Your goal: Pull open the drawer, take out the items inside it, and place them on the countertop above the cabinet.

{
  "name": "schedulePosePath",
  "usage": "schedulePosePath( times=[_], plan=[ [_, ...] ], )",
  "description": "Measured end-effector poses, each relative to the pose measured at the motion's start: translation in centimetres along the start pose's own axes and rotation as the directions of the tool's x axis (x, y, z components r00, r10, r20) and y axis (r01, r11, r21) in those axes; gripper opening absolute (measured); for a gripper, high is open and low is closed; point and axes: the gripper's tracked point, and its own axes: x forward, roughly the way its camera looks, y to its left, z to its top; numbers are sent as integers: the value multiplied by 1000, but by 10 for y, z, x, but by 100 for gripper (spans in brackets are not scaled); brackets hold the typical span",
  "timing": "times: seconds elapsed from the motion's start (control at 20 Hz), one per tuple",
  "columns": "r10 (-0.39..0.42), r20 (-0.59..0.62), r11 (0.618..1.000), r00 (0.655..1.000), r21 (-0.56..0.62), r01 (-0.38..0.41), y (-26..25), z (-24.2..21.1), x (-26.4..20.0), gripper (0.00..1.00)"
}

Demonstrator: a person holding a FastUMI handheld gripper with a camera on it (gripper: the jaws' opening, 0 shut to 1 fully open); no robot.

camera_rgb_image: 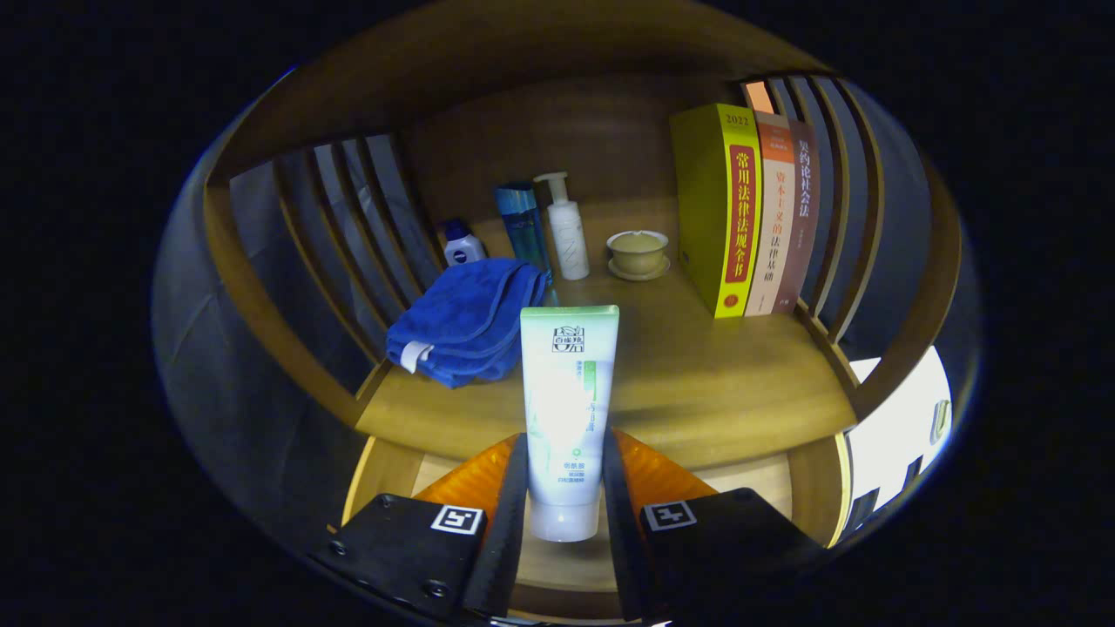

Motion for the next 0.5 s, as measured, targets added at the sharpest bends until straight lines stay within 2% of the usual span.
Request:
schedulePosePath(
  times=[0.5],
  plan=[
    [-32,-89,999,996,35,35,-14,3,64,53]
  ],
)
